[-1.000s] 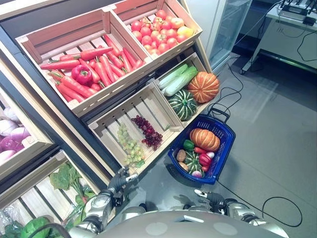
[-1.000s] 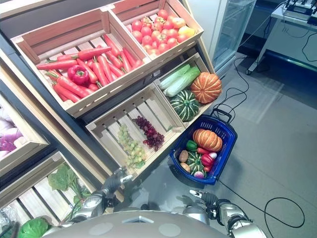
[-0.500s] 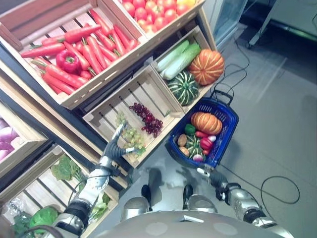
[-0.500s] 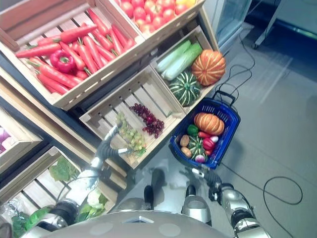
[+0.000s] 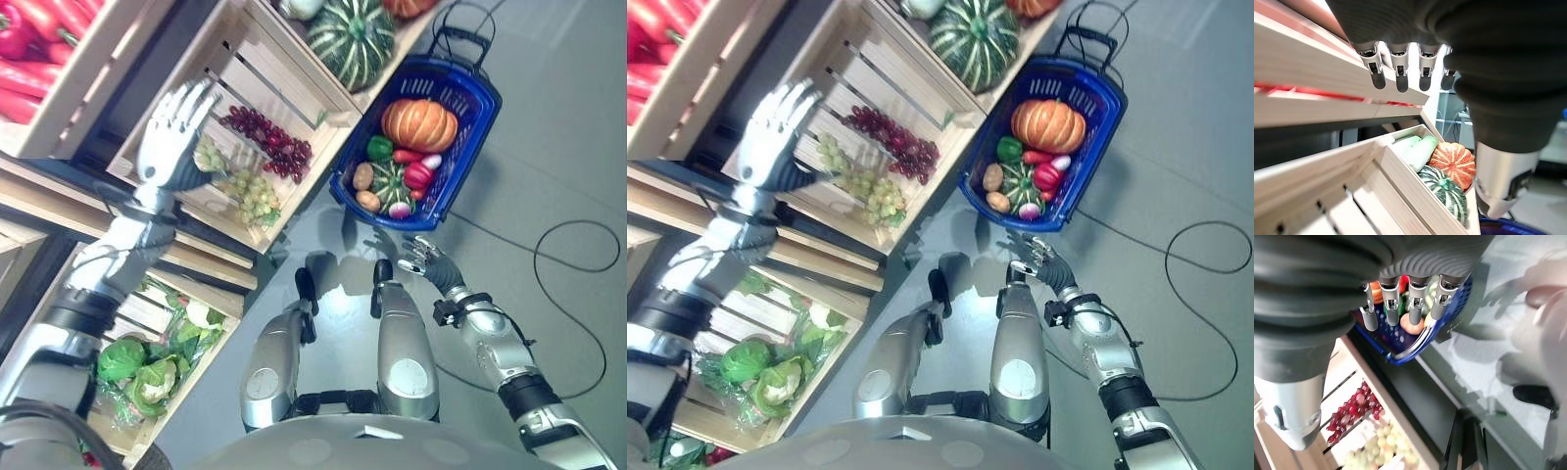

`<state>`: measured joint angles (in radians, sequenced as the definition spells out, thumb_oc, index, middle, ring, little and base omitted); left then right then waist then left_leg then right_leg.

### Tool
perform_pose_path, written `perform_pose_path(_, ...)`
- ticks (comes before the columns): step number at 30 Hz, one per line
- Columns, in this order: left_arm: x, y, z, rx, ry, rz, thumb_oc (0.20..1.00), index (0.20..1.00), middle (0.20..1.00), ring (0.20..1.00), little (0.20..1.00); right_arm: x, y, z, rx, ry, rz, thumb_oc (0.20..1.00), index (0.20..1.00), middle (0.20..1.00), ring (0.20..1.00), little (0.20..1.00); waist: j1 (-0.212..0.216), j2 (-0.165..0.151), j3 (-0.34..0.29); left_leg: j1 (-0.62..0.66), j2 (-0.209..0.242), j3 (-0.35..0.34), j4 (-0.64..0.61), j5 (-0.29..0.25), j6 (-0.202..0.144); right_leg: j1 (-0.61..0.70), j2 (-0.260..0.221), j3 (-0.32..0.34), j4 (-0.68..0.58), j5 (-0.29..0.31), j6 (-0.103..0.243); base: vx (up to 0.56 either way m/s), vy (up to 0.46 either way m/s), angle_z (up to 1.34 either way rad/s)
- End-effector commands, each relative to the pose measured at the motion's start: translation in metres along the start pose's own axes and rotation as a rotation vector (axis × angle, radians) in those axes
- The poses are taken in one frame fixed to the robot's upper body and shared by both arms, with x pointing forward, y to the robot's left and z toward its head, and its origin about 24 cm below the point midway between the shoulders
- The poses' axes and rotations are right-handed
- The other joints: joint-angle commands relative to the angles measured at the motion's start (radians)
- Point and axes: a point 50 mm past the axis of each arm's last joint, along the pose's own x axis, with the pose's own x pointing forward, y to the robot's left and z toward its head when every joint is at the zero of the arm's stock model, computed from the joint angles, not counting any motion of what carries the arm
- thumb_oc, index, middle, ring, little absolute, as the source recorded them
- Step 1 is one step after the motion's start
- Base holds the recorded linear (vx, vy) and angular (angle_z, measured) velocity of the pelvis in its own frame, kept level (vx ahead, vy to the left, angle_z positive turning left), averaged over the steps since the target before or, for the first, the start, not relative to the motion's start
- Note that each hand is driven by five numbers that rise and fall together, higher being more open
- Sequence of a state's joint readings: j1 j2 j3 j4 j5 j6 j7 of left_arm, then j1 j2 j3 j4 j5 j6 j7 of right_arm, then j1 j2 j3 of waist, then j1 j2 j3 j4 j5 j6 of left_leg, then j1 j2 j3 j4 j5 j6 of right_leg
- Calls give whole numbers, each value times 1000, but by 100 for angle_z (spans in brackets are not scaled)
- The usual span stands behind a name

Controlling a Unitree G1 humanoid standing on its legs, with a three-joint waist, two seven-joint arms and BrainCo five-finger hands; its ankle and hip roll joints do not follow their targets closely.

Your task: Pick up fruits and vegetables into the basket

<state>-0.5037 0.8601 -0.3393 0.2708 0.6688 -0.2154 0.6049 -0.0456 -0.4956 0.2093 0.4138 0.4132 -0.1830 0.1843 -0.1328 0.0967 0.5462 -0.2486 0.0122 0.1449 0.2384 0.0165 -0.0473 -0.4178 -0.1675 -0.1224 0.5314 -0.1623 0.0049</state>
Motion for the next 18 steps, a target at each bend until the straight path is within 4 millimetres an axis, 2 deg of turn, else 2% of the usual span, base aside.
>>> perform_pose_path(1,20,22,4,114,-61,81,1000,1000,1000,1000,1000,-6,-4,31,-10,-180,-14,1000,1000,1000,1000,1000,-40,12,-26,-104,-43,41,181,-143,48,-55,55,-2,61,-56,-9,-7,-14,-8)
perform_pose_path(7,43,23,-6,264,-4,6,1000,1000,1000,1000,1000,-6,-15,59,-51,-268,-26,1000,1000,1000,1000,1000,-79,23,-26,-263,-24,77,234,-136,44,-230,75,43,118,-53,-7,-13,9,-11)
perform_pose_path(12,58,22,-14,348,46,-54,1000,1000,1000,1000,1000,-7,-19,72,-79,-306,-21,1000,1000,1000,1000,1000,-106,23,-26,-361,-6,103,263,-130,41,-338,86,71,148,-41,-1,-10,14,-14)
perform_pose_path(14,61,19,-19,358,88,-89,1000,1000,1000,1000,1000,-8,-20,77,-88,-318,-16,1000,1000,1000,1000,1000,-115,23,-26,-390,-2,110,271,-128,39,-372,92,79,158,-37,1,29,14,-17)
perform_pose_path(15,60,14,-21,373,104,-116,1000,1000,1000,1000,1000,-9,-20,76,-92,-315,-13,1000,1000,1000,1000,1000,-122,22,-26,-388,-3,103,287,-155,30,-371,95,89,174,-64,9,74,27,-13)
perform_pose_path(18,61,7,-29,438,148,-157,1000,1000,1000,1000,1000,-11,-21,81,-106,-335,-6,1000,1000,1000,1000,1000,-140,21,-26,-438,4,112,309,-157,27,-427,99,106,195,-64,10,32,33,-11)
